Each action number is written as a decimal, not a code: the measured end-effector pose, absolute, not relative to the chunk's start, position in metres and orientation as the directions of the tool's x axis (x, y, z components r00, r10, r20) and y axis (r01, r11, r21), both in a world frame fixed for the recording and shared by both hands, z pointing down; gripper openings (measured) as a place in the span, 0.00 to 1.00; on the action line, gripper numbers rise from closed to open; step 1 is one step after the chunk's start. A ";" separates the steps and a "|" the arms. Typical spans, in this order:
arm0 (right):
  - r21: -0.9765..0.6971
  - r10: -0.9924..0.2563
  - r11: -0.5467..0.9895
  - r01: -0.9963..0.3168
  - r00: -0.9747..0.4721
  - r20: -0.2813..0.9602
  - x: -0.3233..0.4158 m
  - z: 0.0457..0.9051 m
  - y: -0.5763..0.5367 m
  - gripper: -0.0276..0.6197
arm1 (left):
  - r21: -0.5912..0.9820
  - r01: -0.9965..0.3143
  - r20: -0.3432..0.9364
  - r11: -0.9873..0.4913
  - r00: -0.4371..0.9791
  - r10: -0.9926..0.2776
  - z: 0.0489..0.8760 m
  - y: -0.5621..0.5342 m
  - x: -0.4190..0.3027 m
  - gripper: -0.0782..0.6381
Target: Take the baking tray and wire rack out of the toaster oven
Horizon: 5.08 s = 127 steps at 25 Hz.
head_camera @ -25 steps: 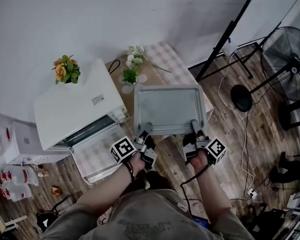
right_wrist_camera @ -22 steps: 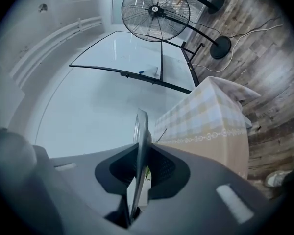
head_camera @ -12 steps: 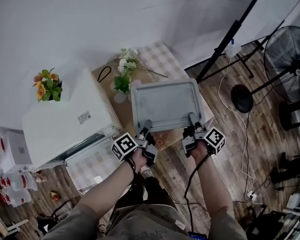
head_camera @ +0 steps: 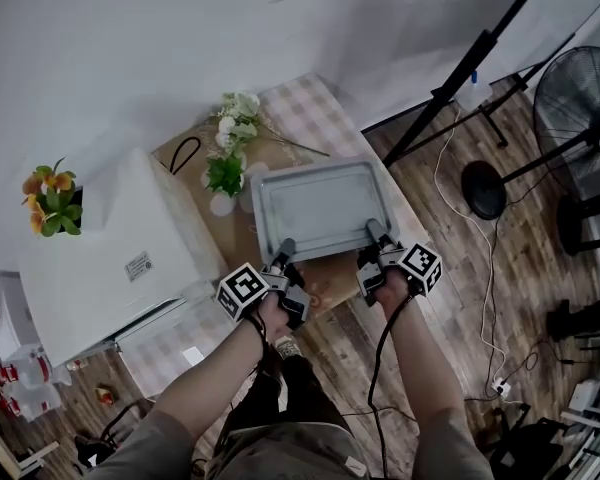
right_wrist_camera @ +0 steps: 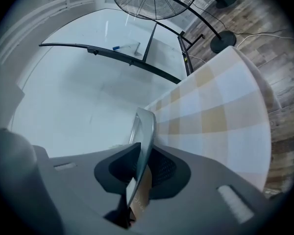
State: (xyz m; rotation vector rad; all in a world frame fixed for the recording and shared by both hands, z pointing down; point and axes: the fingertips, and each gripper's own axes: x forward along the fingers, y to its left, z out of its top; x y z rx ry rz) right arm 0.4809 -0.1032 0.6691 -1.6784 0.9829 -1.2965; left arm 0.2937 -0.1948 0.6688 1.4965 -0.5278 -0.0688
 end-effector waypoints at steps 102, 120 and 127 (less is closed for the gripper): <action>-0.910 -0.783 0.078 -0.408 -0.590 0.198 0.014 0.440 -0.097 0.29 | 0.994 -0.105 0.035 -0.042 0.640 -0.768 0.452 -0.143 -0.147 0.44; -0.928 -0.836 -0.024 -0.372 -0.501 0.223 0.003 0.476 -0.143 0.28 | 0.994 -0.106 0.064 0.015 0.476 -0.877 0.480 -0.177 -0.199 0.39; -0.939 -0.884 -0.046 -0.342 -0.423 0.197 0.016 0.502 -0.176 0.30 | 0.986 -0.163 0.109 0.036 0.468 -0.877 0.511 -0.201 -0.194 0.38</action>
